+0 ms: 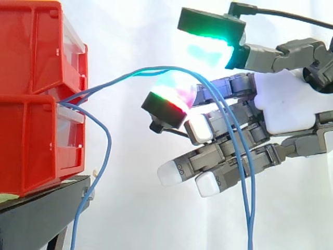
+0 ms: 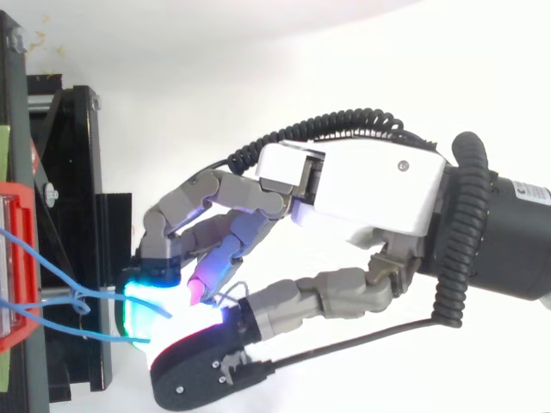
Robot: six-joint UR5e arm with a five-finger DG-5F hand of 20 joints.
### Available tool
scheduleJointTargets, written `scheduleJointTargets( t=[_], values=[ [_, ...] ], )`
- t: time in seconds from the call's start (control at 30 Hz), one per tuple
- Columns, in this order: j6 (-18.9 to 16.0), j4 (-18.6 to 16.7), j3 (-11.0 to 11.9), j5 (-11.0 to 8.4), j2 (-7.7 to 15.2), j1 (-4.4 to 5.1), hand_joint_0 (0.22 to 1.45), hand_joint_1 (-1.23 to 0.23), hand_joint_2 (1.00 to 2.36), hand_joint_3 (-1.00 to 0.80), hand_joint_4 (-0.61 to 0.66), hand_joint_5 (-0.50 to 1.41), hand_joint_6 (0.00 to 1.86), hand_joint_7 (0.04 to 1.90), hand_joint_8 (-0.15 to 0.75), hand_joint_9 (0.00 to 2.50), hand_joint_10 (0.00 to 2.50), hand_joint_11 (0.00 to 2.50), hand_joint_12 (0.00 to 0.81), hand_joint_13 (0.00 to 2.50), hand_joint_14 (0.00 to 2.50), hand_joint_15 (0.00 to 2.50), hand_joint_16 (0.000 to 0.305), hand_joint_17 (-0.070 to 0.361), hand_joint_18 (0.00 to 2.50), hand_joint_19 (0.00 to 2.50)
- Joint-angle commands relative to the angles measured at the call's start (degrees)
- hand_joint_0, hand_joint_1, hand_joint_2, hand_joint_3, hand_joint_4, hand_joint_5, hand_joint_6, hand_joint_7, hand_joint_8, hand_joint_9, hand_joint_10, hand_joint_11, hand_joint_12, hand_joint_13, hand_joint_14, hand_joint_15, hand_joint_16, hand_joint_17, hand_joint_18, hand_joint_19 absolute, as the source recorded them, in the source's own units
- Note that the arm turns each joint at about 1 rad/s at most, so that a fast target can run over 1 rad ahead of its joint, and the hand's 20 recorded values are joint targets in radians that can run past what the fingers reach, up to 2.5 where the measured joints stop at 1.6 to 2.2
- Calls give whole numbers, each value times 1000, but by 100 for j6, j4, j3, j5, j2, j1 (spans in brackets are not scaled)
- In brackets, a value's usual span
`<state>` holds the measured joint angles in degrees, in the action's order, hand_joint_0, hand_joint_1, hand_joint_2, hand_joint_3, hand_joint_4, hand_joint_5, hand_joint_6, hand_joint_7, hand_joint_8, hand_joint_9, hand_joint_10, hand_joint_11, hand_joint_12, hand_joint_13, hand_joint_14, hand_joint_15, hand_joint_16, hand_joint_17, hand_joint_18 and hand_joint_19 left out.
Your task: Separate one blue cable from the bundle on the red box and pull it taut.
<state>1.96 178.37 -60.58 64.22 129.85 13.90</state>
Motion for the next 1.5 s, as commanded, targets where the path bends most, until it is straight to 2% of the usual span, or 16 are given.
scheduleJointTargets(
  t=[0.0,0.2,0.43,0.5,0.57,0.63,0.67,0.73,0.77,0.83,0.93,1.03,1.1,1.23,1.4,1.47],
  values=[
    [6,49,3,3,-4,8,620,-741,1002,-471,28,-113,906,946,198,1024,16,486,228,570,9,202,31,71,581,466],
    [6,128,3,3,-4,16,646,-794,1001,-480,21,-126,919,924,200,1009,18,495,229,569,10,210,32,71,590,456],
    [15,146,3,3,-4,16,746,-863,1008,-402,-150,-136,949,988,195,1010,16,519,221,589,9,200,31,70,641,423],
    [15,163,3,3,-4,16,772,-882,1006,-425,-174,-140,956,1012,193,1008,18,517,220,595,8,201,31,70,644,420],
    [15,181,3,21,-4,16,798,-895,1000,-500,-260,-144,965,996,179,1011,17,529,226,640,9,212,31,70,660,411],
    [15,181,3,21,-4,16,789,-897,1000,-500,-272,-133,963,1139,178,1044,18,531,218,657,9,214,31,70,695,393],
    [15,181,3,21,-4,16,773,-901,1000,-500,-277,-129,966,1137,174,1053,17,530,213,675,10,225,31,70,709,388],
    [6,190,3,21,-4,-1,715,-899,1000,-500,-237,-113,956,1125,169,1069,19,532,207,676,10,217,31,70,727,412],
    [6,190,3,29,-4,-1,635,-913,1000,-500,-139,-100,942,1008,170,1085,19,534,192,672,9,219,31,69,723,429],
    [-3,181,3,38,-4,-10,527,-896,1000,-500,-54,-86,927,903,177,1107,16,527,189,653,9,208,33,74,738,426],
    [-3,190,3,38,-4,-19,421,-818,1000,-500,-41,-67,906,885,204,1126,16,478,205,639,7,195,38,85,749,384],
    [15,207,3,64,-4,-45,395,-726,1000,-500,-44,-62,886,907,207,1109,13,433,211,611,7,179,40,89,708,367],
    [15,286,3,117,-4,-45,433,-591,1000,-500,-67,-62,872,930,187,1092,14,405,196,583,6,170,37,83,638,383],
    [15,365,3,144,-4,-54,551,-503,1000,-500,-90,-68,865,1007,151,1063,13,406,154,526,8,191,30,67,528,436],
    [15,374,3,144,-4,-54,592,-645,1000,-500,-69,-77,867,1072,148,1042,14,428,148,494,8,188,29,64,503,441],
    [24,374,3,144,-4,-54,602,-711,1006,-413,-25,-83,883,1131,161,1028,15,448,148,493,8,191,29,65,502,429]
  ],
)
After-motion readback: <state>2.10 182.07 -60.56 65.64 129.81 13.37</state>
